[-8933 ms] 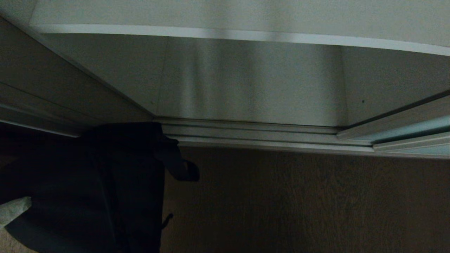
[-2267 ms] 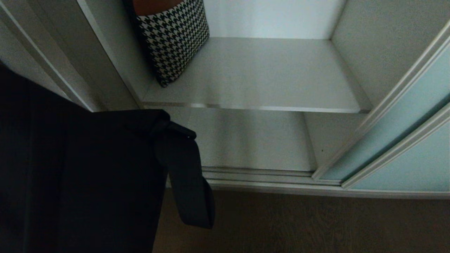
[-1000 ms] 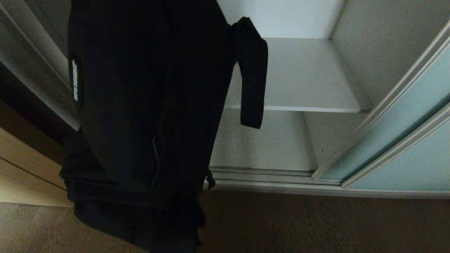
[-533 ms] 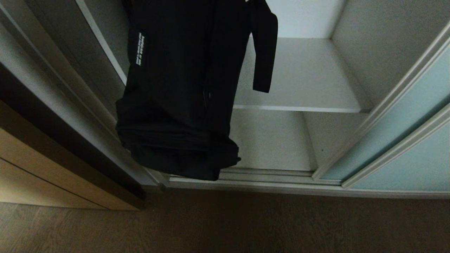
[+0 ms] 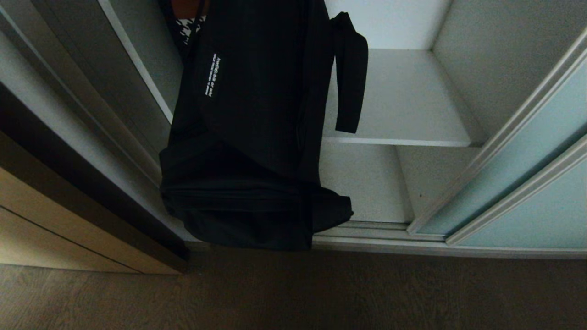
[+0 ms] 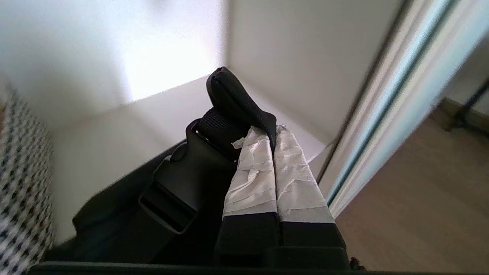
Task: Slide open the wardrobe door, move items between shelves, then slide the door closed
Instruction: Place the bag on the higher shelf
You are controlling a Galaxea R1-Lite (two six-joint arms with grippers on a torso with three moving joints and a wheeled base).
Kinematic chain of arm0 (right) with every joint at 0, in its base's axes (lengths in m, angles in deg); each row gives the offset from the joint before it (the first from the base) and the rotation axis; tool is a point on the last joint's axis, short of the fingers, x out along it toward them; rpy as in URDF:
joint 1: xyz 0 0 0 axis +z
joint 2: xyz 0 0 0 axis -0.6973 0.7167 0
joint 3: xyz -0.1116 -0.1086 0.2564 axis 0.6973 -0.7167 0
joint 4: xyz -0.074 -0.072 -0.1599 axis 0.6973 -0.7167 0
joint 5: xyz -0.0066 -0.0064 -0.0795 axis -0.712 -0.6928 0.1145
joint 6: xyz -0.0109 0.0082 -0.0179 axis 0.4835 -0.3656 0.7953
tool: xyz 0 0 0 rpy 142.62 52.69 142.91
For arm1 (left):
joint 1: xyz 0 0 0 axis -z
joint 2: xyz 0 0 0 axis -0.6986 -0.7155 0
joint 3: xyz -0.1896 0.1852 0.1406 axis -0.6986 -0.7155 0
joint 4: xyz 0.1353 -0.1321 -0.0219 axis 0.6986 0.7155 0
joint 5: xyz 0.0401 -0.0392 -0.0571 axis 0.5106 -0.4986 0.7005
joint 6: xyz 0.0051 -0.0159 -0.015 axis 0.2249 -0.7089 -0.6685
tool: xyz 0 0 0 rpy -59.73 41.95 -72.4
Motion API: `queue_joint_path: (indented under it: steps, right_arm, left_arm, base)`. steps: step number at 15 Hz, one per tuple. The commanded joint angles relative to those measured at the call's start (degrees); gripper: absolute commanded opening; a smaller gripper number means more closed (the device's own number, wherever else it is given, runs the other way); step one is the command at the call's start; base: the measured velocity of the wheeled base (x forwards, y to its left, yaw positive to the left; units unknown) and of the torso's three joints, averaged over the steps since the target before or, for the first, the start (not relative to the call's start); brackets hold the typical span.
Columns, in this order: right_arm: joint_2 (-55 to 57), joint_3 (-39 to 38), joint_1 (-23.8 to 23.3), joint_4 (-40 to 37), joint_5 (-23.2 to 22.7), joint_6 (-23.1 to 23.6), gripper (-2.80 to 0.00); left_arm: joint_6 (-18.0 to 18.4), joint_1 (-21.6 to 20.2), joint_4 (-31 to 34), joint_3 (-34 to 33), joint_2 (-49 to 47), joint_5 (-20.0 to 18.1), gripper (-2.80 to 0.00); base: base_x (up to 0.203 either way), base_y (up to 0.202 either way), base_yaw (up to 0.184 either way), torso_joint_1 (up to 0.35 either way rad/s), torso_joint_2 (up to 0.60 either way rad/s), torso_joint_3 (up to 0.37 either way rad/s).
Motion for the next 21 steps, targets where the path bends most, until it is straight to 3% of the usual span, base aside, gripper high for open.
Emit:
queue_joint_path:
  steps: [1,15,18,21]
  right_arm:
    - [-0.01,-0.04,0.02,0.00,-0.02,0.03,-2.80]
    - [-0.01,-0.08,0.02,0.00,-0.02,0.03,-2.80]
    - [-0.01,-0.09,0.02,0.00,-0.02,0.03,-2.80]
    - [-0.01,0.00,0.02,0.00,-0.02,0.03,-2.80]
  left_arm:
    - [2.10,2.02,0.10,0.00,0.19,-0.18,-2.80]
    - [1.82,2.83,0.85,-0.09,-0.45,-0.09,-2.80]
    - [1.80,2.83,3.99,-0.09,-1.39,0.69,-2.80]
    - [2.29,3.18,2.97,0.15,-2.90,2.08,-2.80]
  base:
    - [0.000,0.000,0.000,0.000,0.00,0.000]
    - [0.175,0.000,0.000,0.002,0.00,0.003]
    - [0.040,0.000,0.000,0.002,0.00,0.001]
    - [0.000,0.000,0.000,0.000,0.00,0.000]
